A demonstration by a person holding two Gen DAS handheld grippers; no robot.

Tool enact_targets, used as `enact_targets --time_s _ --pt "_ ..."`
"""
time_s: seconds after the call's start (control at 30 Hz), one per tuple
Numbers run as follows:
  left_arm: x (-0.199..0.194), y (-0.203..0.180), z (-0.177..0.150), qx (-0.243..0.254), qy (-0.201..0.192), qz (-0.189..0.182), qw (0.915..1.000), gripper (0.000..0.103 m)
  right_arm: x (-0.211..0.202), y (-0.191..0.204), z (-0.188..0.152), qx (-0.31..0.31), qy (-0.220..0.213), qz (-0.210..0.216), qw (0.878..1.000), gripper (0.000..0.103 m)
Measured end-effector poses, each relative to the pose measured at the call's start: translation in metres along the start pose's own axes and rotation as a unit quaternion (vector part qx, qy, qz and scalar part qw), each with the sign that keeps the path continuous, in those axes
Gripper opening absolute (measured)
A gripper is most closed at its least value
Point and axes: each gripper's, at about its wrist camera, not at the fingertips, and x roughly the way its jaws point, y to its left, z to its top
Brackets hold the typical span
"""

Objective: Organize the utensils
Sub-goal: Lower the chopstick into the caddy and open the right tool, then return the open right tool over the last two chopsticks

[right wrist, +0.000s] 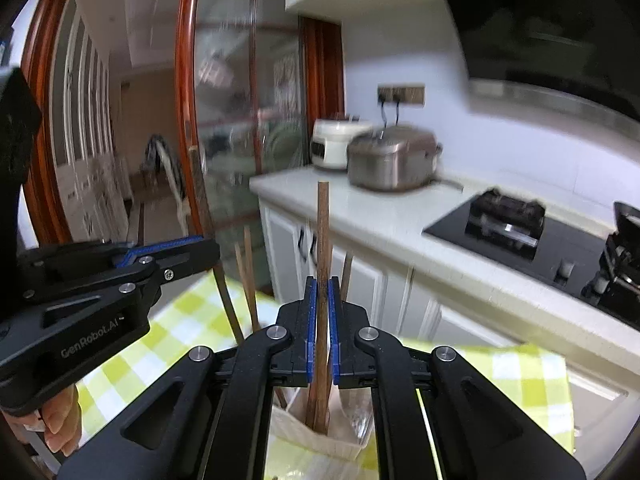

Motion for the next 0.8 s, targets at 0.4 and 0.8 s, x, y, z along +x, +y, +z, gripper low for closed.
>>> enact_targets --time_s 0.4,0.8 --pt "0.022 0.031 -0.025 -0.036 0.029 0.023 0.9987 0.032 0.038 -0.026 -0.032 0.064 0.056 0.006 0.996 0.028" --pt "-0.031 0.036 -0.087 -0.059 -0.01 0.083 0.9947 0.091 -0.016 -0.029 -0.085 0.071 0.048 -0.012 0.996 0.046"
